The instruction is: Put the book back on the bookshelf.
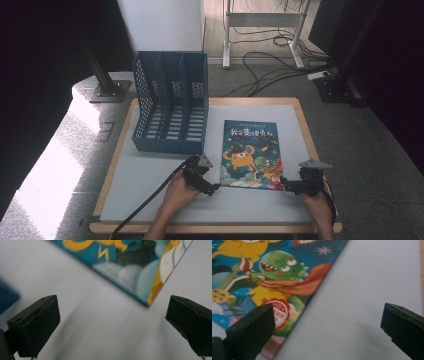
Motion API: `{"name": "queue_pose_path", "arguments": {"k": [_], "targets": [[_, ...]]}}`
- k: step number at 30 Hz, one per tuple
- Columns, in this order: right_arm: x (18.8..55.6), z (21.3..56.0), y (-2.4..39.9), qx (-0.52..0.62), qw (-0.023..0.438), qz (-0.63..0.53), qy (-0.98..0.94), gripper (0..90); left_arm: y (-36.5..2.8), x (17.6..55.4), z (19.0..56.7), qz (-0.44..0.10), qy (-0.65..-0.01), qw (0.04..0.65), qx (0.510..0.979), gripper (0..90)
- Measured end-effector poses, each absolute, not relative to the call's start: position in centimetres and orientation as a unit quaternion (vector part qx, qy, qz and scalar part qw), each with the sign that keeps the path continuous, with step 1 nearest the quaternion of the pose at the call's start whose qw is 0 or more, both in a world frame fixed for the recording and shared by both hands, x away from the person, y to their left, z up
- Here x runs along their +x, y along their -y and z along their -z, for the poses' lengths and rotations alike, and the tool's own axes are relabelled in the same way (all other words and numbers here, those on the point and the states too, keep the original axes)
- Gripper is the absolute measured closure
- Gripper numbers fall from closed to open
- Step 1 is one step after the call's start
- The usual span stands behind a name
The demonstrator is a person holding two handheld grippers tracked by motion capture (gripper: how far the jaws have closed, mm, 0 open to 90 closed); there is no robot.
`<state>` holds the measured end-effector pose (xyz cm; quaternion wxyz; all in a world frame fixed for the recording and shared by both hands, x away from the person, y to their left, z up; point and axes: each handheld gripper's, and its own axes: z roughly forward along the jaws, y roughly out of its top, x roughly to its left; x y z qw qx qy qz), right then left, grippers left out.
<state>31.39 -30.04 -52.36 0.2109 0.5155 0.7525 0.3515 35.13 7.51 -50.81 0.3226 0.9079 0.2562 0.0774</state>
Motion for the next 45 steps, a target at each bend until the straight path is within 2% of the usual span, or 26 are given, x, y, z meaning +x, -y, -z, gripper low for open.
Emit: {"name": "queue_pose_path", "arguments": {"k": [6,9,13,24,35,45], "targets": [[32.7,52.3,28.6,0.495,0.200,-0.357,-0.767,0.0,-5.0,37.1,51.2,-0.075,-0.253,0.334,0.905,0.0],[33.4,52.3,28.2,0.484,0.205,-0.356,-0.773,0.0,-4.1,37.9,51.7,-0.072,-0.249,0.317,0.912,0.0],[34.7,52.7,27.6,0.473,0.199,-0.355,-0.781,0.0,-3.1,38.7,52.1,-0.051,-0.253,0.327,0.909,0.0],[37.5,53.5,26.7,0.473,0.161,-0.374,-0.781,0.0,-2.3,39.9,52.4,-0.057,-0.276,0.342,0.897,0.0],[36.6,53.5,26.1,0.455,0.156,-0.375,-0.792,0.0,-1.6,38.2,52.0,-0.055,-0.288,0.312,0.904,0.0],[34.5,53.5,26.7,0.448,0.153,-0.375,-0.797,0.0,-1.3,36.0,51.9,-0.048,-0.273,0.310,0.909,0.0]]}}
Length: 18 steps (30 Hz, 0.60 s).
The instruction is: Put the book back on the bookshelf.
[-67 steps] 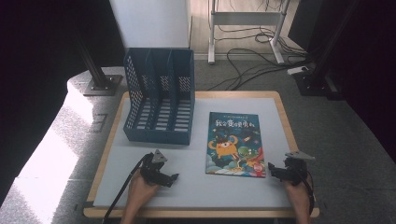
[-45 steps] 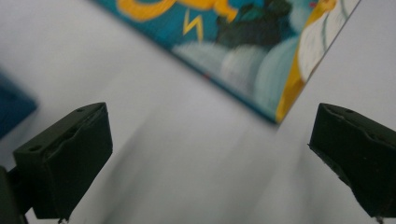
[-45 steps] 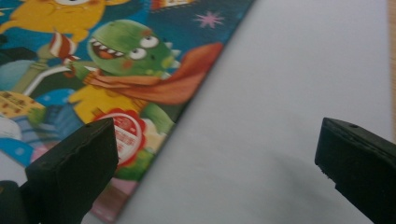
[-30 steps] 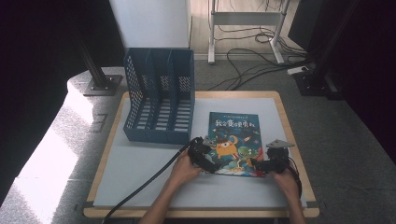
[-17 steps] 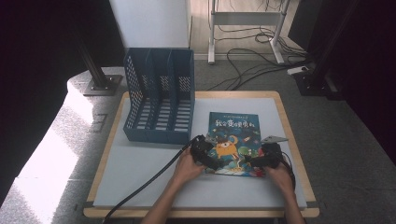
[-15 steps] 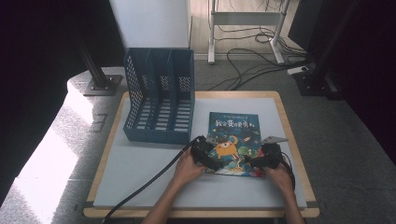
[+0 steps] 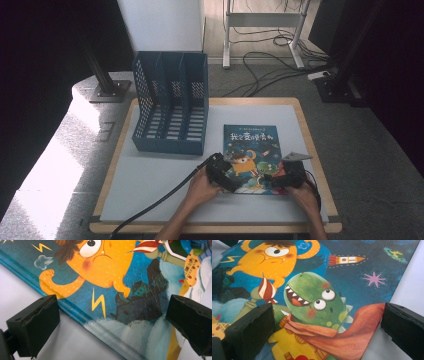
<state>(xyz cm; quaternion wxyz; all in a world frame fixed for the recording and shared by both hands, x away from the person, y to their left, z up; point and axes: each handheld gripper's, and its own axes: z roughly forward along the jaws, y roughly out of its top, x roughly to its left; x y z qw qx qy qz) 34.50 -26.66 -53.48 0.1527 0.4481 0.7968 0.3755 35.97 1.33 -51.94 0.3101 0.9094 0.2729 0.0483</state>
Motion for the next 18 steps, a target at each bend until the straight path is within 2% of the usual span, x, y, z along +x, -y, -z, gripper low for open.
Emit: {"name": "queue_pose_path", "arguments": {"k": [18], "targets": [[29.1,53.3,27.5,0.435,0.146,-0.369,-0.808,0.0,-1.4,29.9,52.2,-0.041,-0.243,0.328,0.912,0.0]]}}
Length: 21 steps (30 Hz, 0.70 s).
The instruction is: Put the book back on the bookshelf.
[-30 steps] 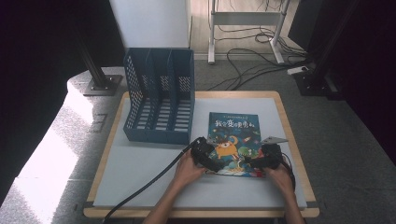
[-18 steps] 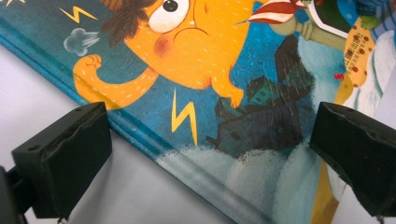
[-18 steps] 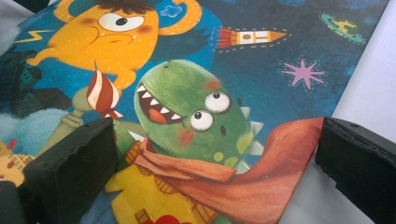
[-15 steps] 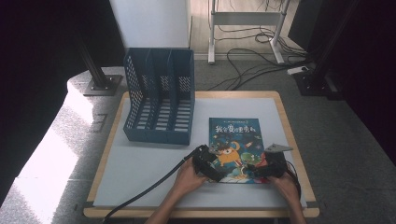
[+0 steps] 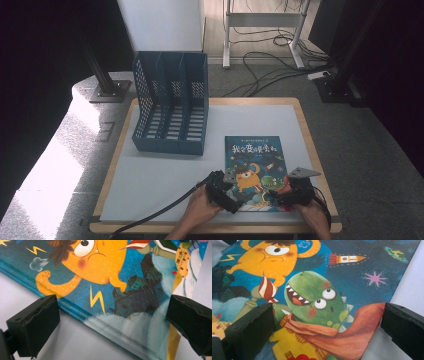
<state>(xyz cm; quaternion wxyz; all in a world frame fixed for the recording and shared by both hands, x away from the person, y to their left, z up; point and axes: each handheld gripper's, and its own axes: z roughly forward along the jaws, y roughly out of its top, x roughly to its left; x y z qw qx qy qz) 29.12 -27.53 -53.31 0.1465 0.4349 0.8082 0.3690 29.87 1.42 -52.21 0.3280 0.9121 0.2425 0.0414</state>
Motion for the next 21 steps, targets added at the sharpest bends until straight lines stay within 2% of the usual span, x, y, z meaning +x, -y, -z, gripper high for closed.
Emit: {"name": "queue_pose_path", "arguments": {"k": [8,13,15,17,21], "targets": [[28.5,53.5,27.9,0.430,0.145,-0.379,-0.806,0.0,-2.8,31.0,52.3,-0.007,-0.194,0.340,0.920,0.0],[28.6,53.5,28.0,0.434,0.141,-0.380,-0.805,0.0,-4.7,32.8,52.1,-0.045,-0.216,0.326,0.919,0.0],[28.6,53.5,28.0,0.433,0.142,-0.380,-0.805,0.0,-5.7,33.7,51.9,-0.044,-0.222,0.332,0.916,0.0],[28.6,53.4,28.0,0.432,0.142,-0.380,-0.805,0.0,-6.0,34.0,52.2,-0.070,-0.215,0.312,0.923,0.0],[28.5,53.4,28.2,0.431,0.139,-0.382,-0.805,0.5,-5.9,34.2,52.7,-0.069,-0.191,0.327,0.923,0.0]]}}
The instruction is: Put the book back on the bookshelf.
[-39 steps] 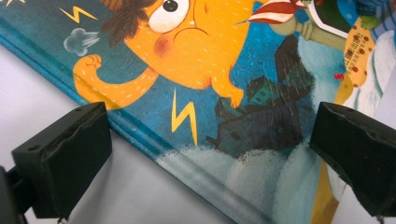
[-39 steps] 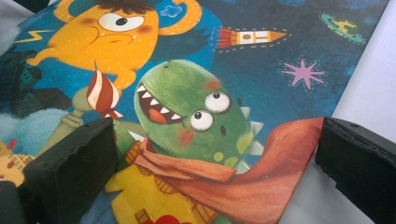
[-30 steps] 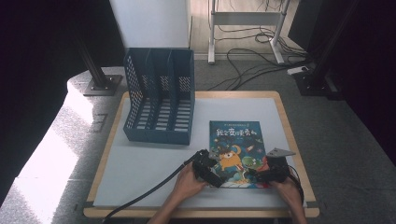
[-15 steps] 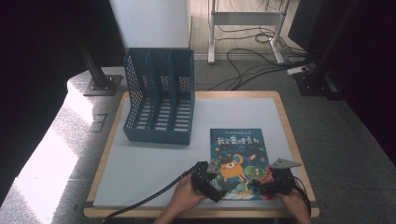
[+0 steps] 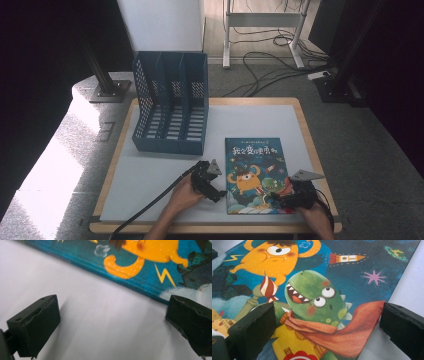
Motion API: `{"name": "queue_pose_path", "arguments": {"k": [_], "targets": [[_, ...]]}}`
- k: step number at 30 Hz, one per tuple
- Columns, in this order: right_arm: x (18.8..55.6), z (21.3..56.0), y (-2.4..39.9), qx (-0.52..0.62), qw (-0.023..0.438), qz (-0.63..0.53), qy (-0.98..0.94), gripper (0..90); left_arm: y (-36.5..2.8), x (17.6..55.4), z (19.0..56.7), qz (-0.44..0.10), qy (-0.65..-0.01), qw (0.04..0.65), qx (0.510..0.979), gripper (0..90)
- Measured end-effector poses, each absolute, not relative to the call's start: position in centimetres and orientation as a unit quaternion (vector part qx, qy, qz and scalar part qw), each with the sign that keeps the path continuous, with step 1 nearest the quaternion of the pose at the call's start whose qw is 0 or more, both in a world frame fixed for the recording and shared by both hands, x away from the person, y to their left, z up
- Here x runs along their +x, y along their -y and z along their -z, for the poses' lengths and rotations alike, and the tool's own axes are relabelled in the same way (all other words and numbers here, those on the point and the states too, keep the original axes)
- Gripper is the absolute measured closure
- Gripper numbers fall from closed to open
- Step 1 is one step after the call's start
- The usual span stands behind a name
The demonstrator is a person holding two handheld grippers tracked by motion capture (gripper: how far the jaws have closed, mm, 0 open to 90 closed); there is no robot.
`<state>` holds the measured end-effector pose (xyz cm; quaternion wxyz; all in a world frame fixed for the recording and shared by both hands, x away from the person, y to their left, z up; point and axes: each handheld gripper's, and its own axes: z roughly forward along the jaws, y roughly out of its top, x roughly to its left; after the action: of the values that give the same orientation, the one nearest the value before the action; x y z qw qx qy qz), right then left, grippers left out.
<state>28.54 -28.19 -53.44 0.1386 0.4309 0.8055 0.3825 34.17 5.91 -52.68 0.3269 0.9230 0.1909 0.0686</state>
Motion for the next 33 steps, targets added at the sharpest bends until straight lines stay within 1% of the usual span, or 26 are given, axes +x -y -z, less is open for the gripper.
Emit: {"name": "queue_pose_path", "arguments": {"k": [7,13,17,23,26,31,32,33], "targets": [[29.1,53.4,28.3,0.430,0.137,-0.382,-0.807,0.0,-5.6,34.4,52.9,-0.051,-0.192,0.352,0.915,0.0],[30.6,53.3,28.4,0.428,0.129,-0.375,-0.812,0.0,-5.0,34.6,52.9,-0.032,-0.191,0.365,0.911,0.0],[32.2,53.1,28.4,0.430,0.118,-0.377,-0.812,0.0,-4.6,34.6,52.9,-0.030,-0.186,0.365,0.912,0.0],[34.6,53.0,27.4,0.426,0.126,-0.360,-0.820,0.0,-4.0,34.5,52.9,-0.027,-0.181,0.366,0.912,0.0],[35.8,53.0,27.0,0.430,0.125,-0.354,-0.821,0.0,-3.7,34.3,52.9,-0.034,-0.186,0.366,0.911,0.0],[36.6,52.9,26.9,0.432,0.119,-0.350,-0.823,0.0,-3.7,34.3,52.9,-0.035,-0.187,0.367,0.910,0.0],[36.6,52.8,27.0,0.431,0.118,-0.351,-0.823,0.5,-3.7,34.3,52.9,-0.035,-0.186,0.366,0.911,0.0],[36.6,52.8,27.1,0.436,0.114,-0.356,-0.819,3.1,-3.7,34.3,52.9,-0.034,-0.187,0.366,0.911,0.0]]}}
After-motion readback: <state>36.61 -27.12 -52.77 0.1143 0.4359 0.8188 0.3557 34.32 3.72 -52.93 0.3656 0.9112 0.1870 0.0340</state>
